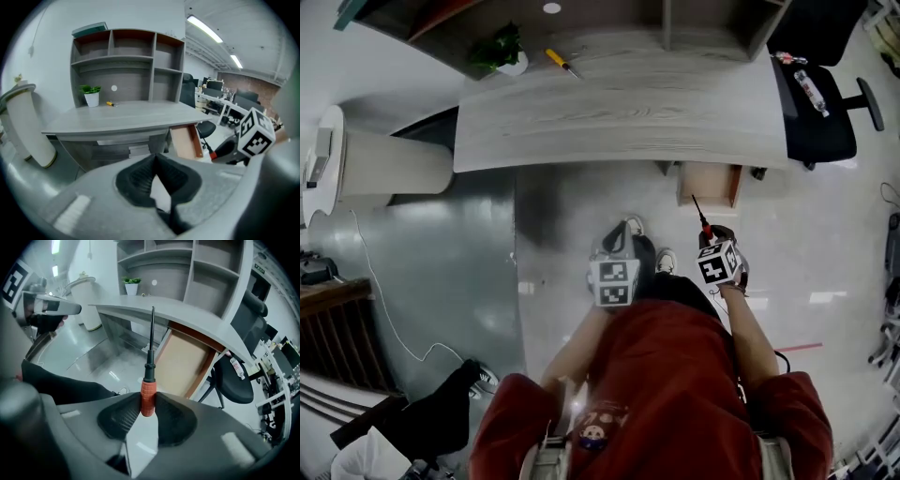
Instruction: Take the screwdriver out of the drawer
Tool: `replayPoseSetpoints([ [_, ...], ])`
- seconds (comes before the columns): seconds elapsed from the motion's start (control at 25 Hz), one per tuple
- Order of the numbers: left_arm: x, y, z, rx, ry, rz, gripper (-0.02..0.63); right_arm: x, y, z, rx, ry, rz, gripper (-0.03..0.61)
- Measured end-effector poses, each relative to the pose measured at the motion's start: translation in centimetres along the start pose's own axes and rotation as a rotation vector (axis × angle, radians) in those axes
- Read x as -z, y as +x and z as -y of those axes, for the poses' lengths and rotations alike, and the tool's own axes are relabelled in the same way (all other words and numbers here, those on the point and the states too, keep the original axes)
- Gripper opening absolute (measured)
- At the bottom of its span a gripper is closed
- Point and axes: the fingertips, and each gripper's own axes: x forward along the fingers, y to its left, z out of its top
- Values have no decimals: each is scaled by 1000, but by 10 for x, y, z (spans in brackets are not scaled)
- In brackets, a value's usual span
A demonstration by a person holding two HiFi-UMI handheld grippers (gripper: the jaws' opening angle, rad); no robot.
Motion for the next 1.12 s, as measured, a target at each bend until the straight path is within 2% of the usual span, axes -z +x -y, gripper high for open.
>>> replayPoseSetpoints([
  [0.28, -23, -16, 14, 18, 17, 43, 0, -10, -40, -9, -58, 84, 86, 97],
  [0.8, -52, -35, 27, 26, 21, 77, 0, -36, -104, 27, -11, 189, 248, 97],
  [1.12, -83, -49, 35, 13, 73, 178, 0, -66, -143, 56, 48, 279, 397, 97],
])
